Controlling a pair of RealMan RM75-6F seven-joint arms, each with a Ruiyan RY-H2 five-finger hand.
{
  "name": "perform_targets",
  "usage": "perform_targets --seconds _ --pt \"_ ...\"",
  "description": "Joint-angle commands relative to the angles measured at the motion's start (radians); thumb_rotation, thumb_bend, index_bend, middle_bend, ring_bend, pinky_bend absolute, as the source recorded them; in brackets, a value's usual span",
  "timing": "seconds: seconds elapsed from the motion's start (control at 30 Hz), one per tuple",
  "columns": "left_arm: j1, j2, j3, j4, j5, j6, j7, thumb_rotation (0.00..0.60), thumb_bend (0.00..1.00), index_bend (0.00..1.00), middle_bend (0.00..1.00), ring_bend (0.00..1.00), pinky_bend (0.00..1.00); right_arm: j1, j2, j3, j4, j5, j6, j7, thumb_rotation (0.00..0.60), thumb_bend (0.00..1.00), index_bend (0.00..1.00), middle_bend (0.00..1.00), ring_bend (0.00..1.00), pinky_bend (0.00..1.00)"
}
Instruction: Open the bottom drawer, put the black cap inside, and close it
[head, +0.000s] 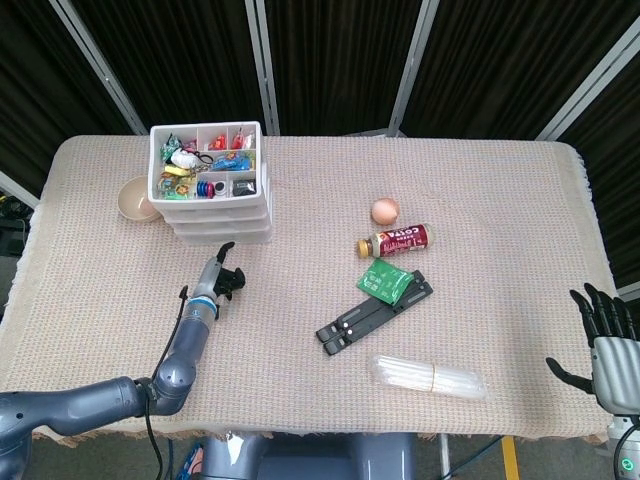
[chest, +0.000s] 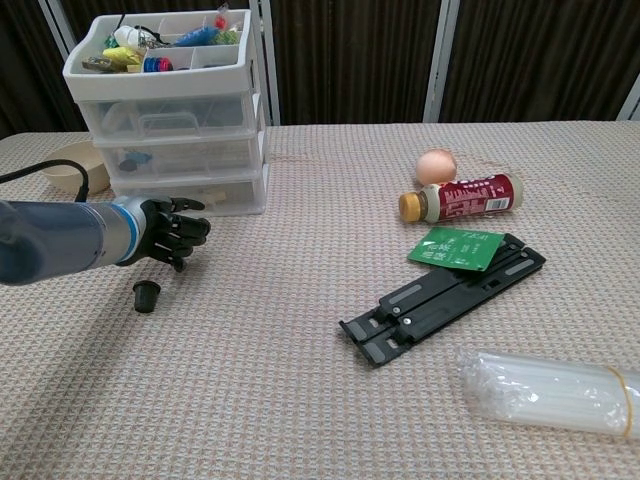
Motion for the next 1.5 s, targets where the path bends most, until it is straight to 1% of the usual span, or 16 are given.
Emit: perform_targets --seconds 0.03,0.37,0.67,0.9,1.07,1.5 --pt "-0.006 -0.014 -0.003 0.020 0.004 -0.003 0.001 0.600 0.74 0.00 0.93 0.86 0.72 0.000 0.000 0.001 0.001 0.002 -0.001 0.001 0.600 0.07 0.08 0.00 0.00 0.00" --pt "-0.012 -0.039 -0.020 0.068 0.021 -0.009 -0.002 0.600 0.74 0.00 0.93 0.86 0.73 0.000 0.000 0.001 0.001 0.000 0.000 0.001 0.600 0.06 0.08 0.00 0.00 0.00" --pt "-0.028 -0.072 -0.038 0.119 -0.007 -0.043 0.002 0.600 0.74 0.00 0.93 0.86 0.72 -0.001 0.000 0.002 0.000 0.003 0.001 -0.002 0.600 0.07 0.08 0.00 0.00 0.00" --pt "-0.020 -0.078 -0.029 0.115 0.009 -0.023 0.006 0.600 0.74 0.00 0.93 0.86 0.73 -0.003 0.002 0.003 0.001 0.003 0.004 0.003 0.600 0.07 0.08 0.00 0.00 0.00" --pt "-0.003 -0.065 -0.037 0.105 0.032 -0.009 -0.004 0.600 0.74 0.00 0.93 0.86 0.72 -0.004 0.002 0.002 -0.001 -0.001 0.007 0.001 0.600 0.06 0.08 0.00 0.00 0.00" --pt "-0.012 -0.089 -0.055 0.147 0.012 -0.050 -0.004 0.600 0.74 0.00 0.93 0.86 0.72 -0.004 0.001 0.003 -0.004 0.005 0.004 0.001 0.600 0.06 0.08 0.00 0.00 0.00"
